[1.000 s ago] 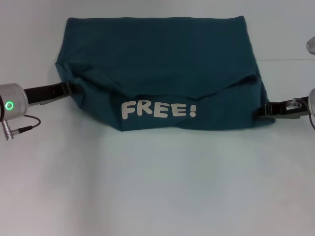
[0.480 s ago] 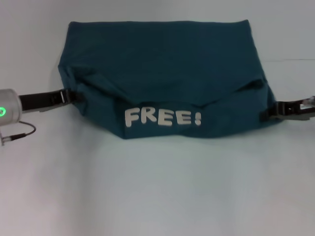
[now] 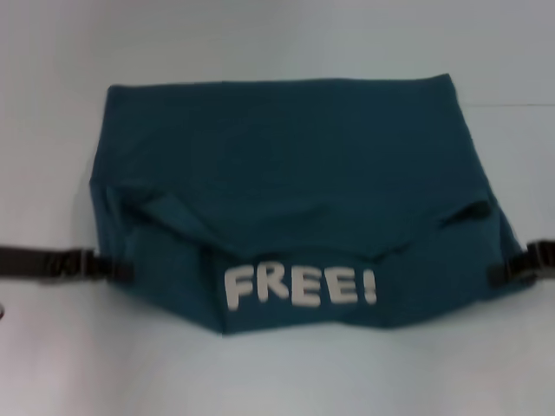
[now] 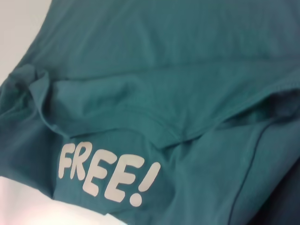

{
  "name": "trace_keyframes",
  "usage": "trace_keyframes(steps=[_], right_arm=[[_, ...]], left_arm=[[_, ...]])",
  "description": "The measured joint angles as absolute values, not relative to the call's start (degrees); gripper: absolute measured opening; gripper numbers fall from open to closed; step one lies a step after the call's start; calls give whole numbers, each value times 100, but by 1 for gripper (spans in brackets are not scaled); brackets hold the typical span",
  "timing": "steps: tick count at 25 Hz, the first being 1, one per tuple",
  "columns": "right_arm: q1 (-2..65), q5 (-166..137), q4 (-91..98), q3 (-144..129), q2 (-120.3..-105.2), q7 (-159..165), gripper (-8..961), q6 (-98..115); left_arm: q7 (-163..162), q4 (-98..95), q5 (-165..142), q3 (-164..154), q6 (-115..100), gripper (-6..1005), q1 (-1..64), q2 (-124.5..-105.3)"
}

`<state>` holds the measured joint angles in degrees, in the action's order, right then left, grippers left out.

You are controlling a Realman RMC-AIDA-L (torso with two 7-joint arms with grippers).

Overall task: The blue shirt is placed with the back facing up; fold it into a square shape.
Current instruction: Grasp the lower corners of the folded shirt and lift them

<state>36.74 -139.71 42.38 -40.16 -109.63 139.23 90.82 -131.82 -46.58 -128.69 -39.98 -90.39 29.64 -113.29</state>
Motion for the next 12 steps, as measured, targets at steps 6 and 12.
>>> trace_keyframes(steps=[6, 12], right_arm=[[3471, -14147, 4232, -4074, -10946, 13885, 87, 9654], [3306, -14220, 4216, -4070, -10969, 13746, 86, 10016]], left_arm=[[-13207, -4743, -13571, -3683, -10018, 80, 2835, -11317], [-13334, -4970, -13932, -3584, -10280, 84, 2614, -11349]])
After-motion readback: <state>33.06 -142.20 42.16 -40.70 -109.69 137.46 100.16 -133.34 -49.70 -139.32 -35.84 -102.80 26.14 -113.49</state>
